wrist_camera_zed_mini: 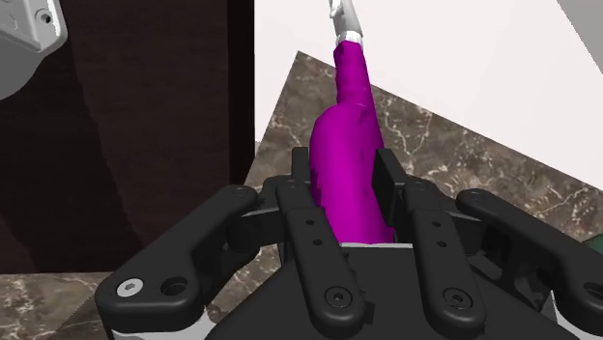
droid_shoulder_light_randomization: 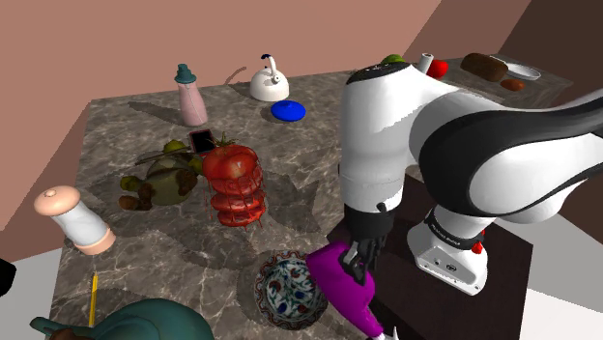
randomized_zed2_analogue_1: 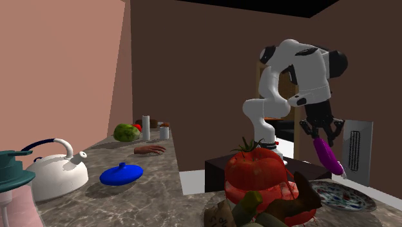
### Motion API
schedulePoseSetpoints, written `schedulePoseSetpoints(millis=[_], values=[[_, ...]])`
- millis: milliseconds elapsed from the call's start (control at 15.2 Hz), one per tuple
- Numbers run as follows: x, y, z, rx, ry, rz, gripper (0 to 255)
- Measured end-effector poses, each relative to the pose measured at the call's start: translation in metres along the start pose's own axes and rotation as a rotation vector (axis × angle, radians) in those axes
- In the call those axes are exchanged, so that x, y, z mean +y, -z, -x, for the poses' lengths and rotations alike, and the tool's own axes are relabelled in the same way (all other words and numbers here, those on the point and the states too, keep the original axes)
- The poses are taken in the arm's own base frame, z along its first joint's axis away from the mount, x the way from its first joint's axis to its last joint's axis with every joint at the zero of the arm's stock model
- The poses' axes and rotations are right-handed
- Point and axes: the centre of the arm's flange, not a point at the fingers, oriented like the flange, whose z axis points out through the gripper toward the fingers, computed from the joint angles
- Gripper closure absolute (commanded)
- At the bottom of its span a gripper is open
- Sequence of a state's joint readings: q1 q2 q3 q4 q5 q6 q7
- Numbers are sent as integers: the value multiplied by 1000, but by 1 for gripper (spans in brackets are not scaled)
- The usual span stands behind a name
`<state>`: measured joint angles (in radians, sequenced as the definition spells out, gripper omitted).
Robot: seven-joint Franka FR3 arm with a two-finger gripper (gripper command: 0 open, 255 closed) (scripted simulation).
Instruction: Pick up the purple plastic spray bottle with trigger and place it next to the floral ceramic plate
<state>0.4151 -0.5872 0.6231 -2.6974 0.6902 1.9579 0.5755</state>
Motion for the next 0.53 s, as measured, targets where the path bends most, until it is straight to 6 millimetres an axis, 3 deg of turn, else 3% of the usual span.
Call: schedulePoseSetpoints(millis=[528], values=[[4, -39, -13, 0, 0, 0, 255]])
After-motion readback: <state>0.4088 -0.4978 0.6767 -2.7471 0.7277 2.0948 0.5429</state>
